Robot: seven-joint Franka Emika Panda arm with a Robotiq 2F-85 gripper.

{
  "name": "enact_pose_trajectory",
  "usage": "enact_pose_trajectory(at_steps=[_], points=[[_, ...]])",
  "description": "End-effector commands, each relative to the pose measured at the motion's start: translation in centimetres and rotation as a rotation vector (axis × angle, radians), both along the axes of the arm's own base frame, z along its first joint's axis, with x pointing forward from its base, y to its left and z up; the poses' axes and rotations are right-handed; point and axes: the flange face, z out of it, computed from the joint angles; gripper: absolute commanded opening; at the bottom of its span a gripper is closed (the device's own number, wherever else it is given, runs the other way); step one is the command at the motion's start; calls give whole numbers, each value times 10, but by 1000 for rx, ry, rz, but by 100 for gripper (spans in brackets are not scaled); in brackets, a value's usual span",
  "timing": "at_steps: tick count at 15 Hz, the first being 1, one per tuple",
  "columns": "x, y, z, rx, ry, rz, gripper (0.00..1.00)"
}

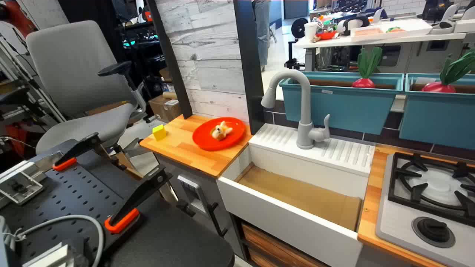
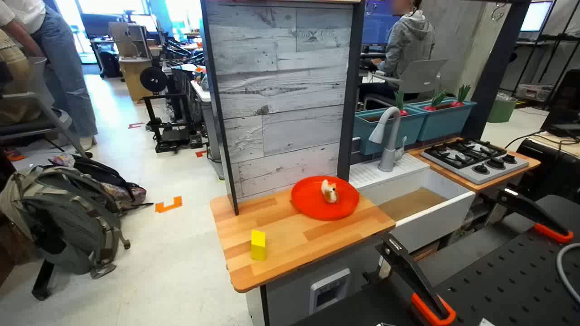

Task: Remove the doll from the plate and put it on the table

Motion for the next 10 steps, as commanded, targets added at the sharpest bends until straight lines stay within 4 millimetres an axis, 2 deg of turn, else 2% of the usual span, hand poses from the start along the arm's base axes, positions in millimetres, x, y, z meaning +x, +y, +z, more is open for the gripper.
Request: enact_pose_trajectory(at_steps=[1, 8, 10], points=[[0, 0, 1, 0, 1, 0, 100], [0, 0, 1, 0, 1, 0, 100], [11, 6, -11, -20, -53, -54, 100]])
